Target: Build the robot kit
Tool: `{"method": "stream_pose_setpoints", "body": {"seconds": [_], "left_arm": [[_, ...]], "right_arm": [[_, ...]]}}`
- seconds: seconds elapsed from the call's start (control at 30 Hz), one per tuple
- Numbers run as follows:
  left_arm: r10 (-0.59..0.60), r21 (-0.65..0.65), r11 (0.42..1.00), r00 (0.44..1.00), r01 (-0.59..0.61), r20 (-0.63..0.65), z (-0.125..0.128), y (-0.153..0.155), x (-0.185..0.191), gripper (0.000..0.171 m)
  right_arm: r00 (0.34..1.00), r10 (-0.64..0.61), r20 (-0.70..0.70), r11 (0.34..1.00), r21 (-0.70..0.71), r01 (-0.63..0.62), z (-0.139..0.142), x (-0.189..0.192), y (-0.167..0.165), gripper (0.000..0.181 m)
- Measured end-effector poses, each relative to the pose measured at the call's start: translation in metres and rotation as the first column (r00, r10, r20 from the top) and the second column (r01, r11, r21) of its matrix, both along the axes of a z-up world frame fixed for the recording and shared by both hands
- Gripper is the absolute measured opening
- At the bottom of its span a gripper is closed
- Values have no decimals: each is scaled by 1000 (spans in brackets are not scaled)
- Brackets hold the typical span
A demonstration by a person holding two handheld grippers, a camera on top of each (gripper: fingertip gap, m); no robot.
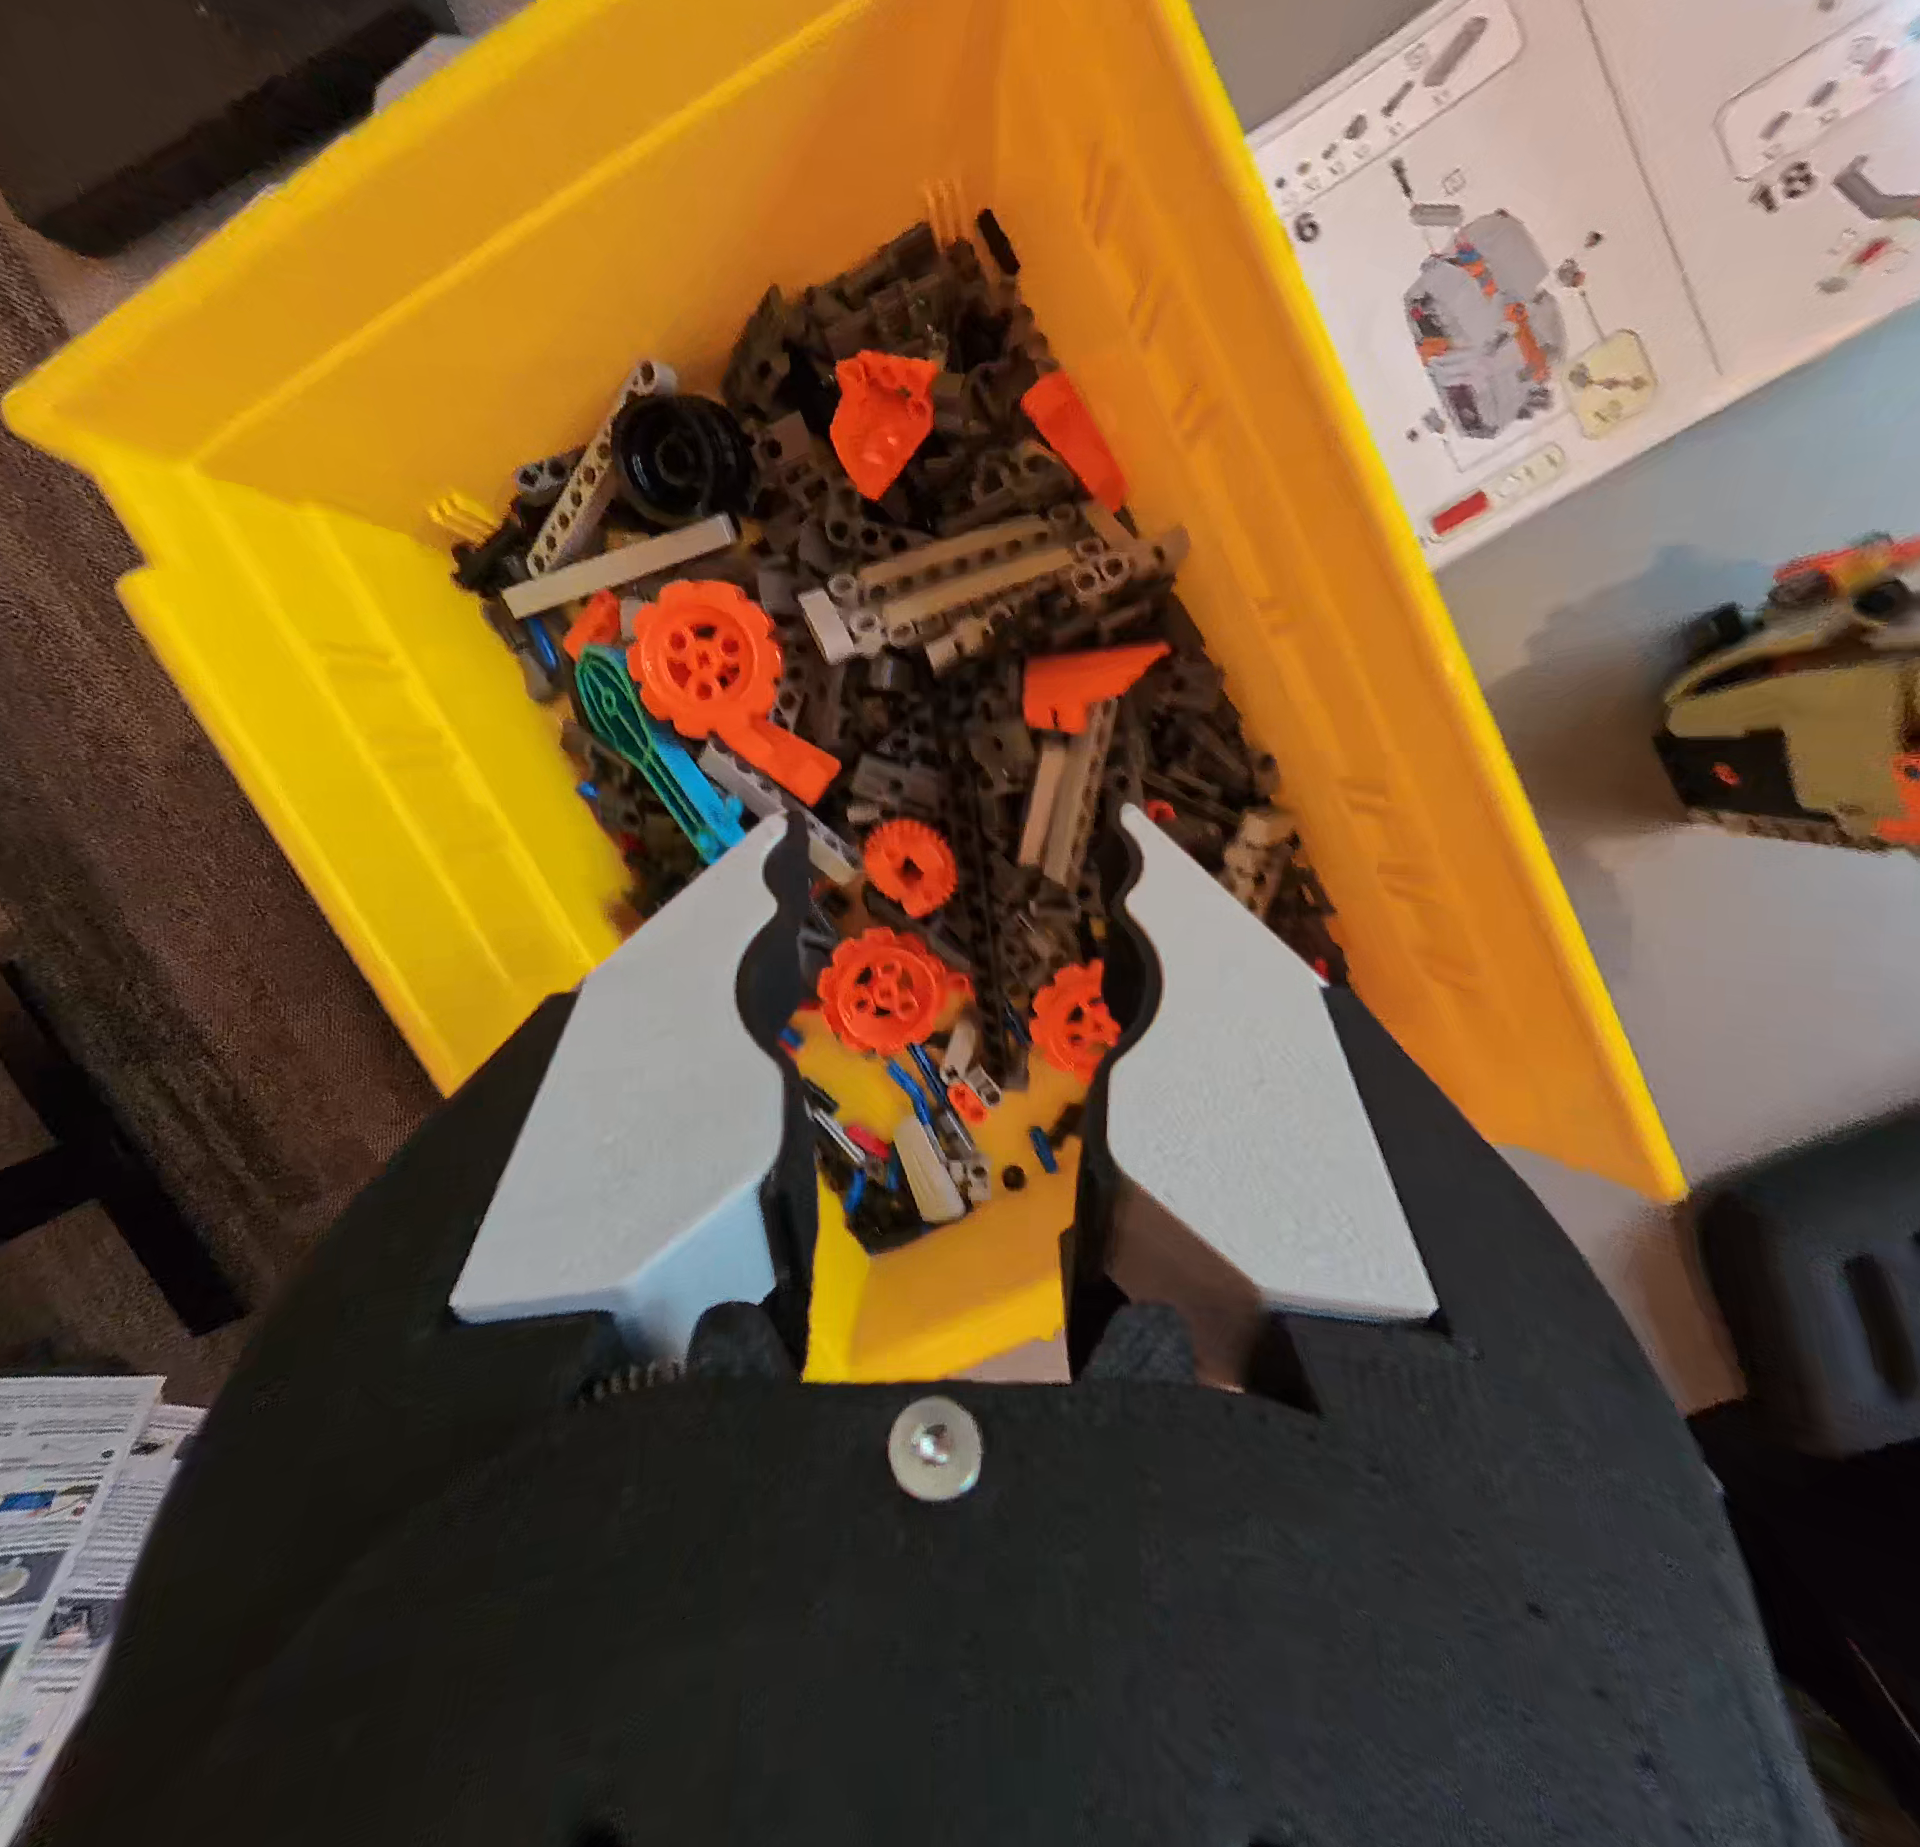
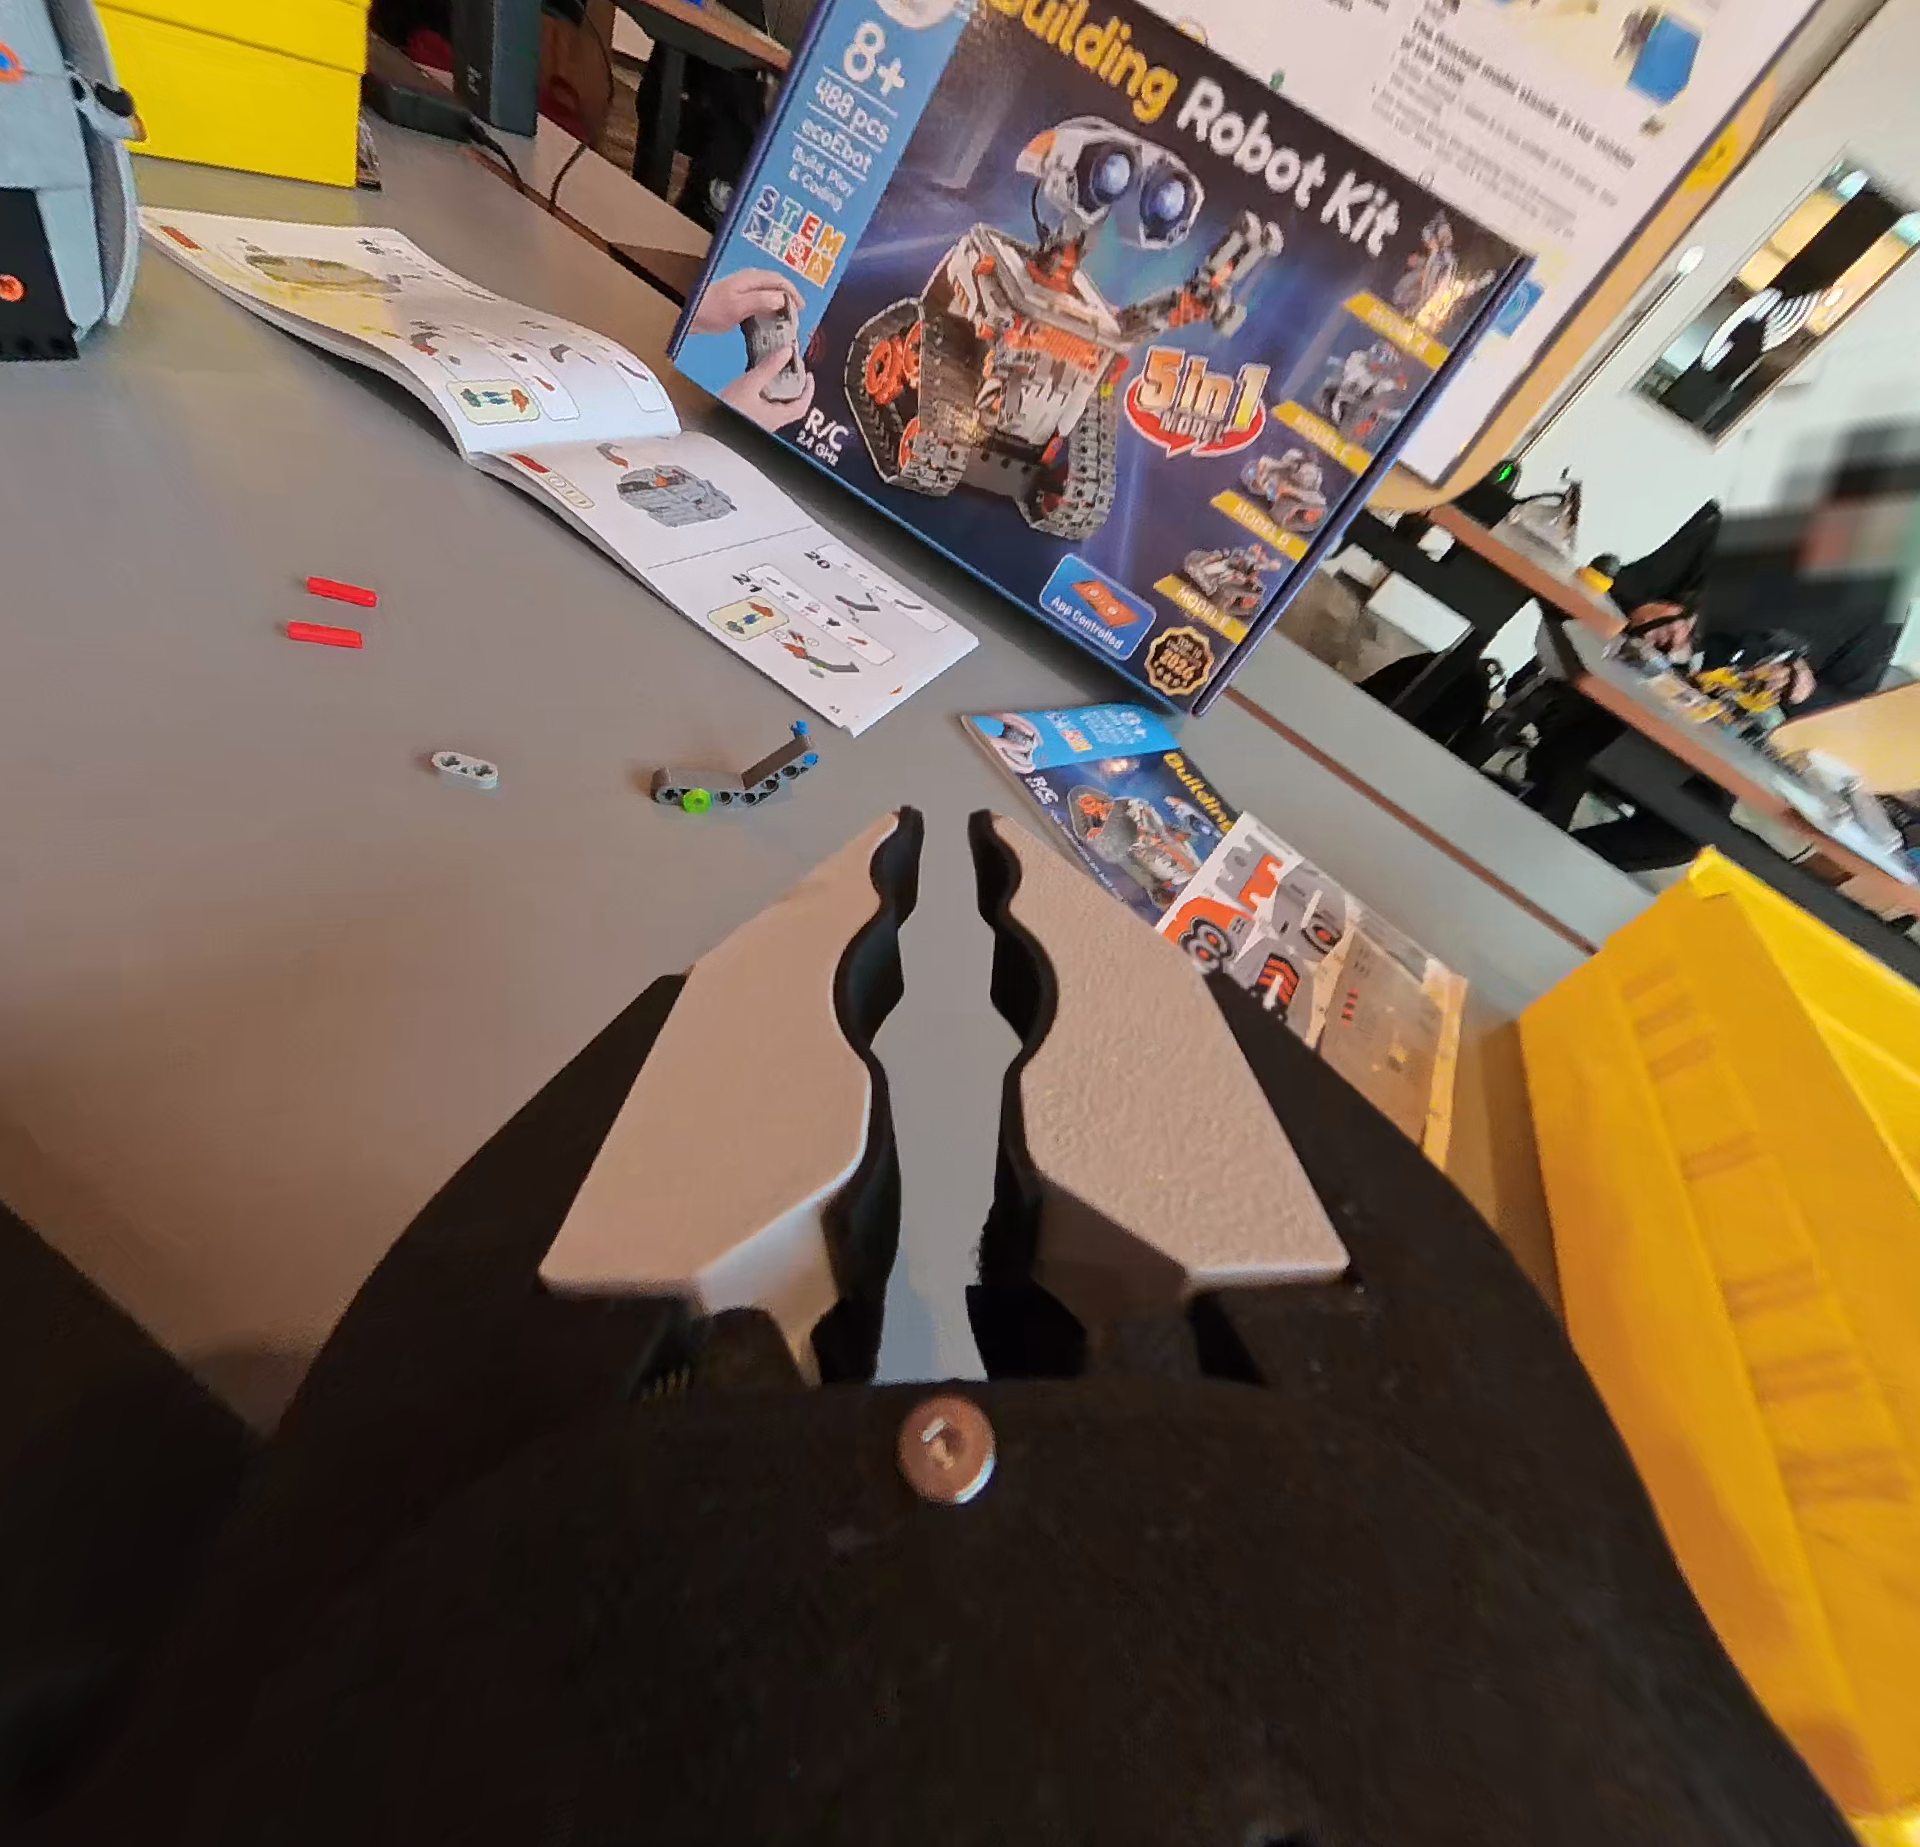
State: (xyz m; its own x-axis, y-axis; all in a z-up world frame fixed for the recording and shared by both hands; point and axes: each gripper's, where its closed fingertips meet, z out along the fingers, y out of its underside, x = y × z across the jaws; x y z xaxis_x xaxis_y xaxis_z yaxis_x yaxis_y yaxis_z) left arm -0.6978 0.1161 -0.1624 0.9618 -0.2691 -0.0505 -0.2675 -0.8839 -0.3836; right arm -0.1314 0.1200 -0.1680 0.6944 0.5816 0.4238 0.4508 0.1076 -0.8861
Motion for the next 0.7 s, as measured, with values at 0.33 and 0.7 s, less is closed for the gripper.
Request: {"method": "stream_pose_setpoints", "body": {"seconds": [0.33,0.7], "left_arm": [[-208,-157,966,978,207,12,-47,22,16,68],[-206,-213,955,978,205,19,-67,-1,12,72]], "right_arm": [[987,-29,-159,997,-69,19,6,14,6,9],[946,-29,-323,991,-130,-14,13,25,8,9]]}}
